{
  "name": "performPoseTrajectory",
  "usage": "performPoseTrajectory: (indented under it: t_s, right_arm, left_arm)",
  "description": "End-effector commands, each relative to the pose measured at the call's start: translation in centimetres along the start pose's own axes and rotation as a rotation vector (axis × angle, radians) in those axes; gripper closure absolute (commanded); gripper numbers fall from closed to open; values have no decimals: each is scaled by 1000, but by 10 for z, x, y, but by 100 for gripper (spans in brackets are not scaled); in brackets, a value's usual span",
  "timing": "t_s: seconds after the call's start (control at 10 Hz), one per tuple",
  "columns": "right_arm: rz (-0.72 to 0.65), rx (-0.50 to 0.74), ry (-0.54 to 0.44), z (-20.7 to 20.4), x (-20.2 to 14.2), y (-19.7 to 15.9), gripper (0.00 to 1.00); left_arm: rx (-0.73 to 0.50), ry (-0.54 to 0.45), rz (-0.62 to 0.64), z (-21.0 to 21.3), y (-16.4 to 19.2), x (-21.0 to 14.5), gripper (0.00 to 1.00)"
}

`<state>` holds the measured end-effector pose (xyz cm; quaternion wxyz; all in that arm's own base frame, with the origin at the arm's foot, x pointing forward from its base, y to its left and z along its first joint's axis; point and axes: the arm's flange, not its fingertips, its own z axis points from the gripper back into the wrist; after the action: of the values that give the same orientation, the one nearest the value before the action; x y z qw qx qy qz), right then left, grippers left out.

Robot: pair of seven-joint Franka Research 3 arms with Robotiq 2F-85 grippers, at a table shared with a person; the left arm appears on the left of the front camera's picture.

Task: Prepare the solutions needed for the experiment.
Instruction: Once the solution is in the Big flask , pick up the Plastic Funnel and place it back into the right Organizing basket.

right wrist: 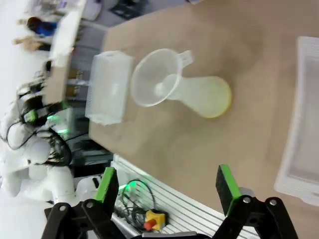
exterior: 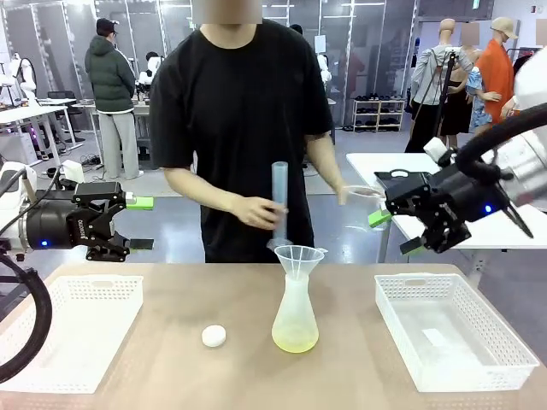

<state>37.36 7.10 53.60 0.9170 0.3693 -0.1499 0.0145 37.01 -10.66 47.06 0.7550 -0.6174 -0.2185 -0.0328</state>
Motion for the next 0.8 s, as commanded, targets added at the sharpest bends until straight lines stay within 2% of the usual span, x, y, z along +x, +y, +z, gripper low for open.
performPoseTrajectory:
  t_s: [0.0, 0.2, 0.3, 0.4, 0.5, 0.7]
  right_arm:
    - [-57, -167, 51, 1, 30, 21, 1]
    - [-84, -259, 42, -8, 54, 43, 1]
    - [-108, -261, 32, -13, 59, 49, 1]
    - [-117, -275, 2, -17, 61, 53, 1]
    - [-62, -242, 30, -5, 49, 40, 1]
    - [-62, -242, 30, -5, 49, 40, 1]
  left_arm:
    - [-1, 10, 2, 3, -2, -1, 0]
    - [-1, 10, 2, 3, -2, -1, 0]
    - [-1, 10, 2, 3, -2, -1, 0]
    - [-1, 10, 2, 3, -2, -1, 0]
    - [-1, 10, 2, 3, -2, -1, 0]
    - [-1, 10, 2, 3, -2, -1, 0]
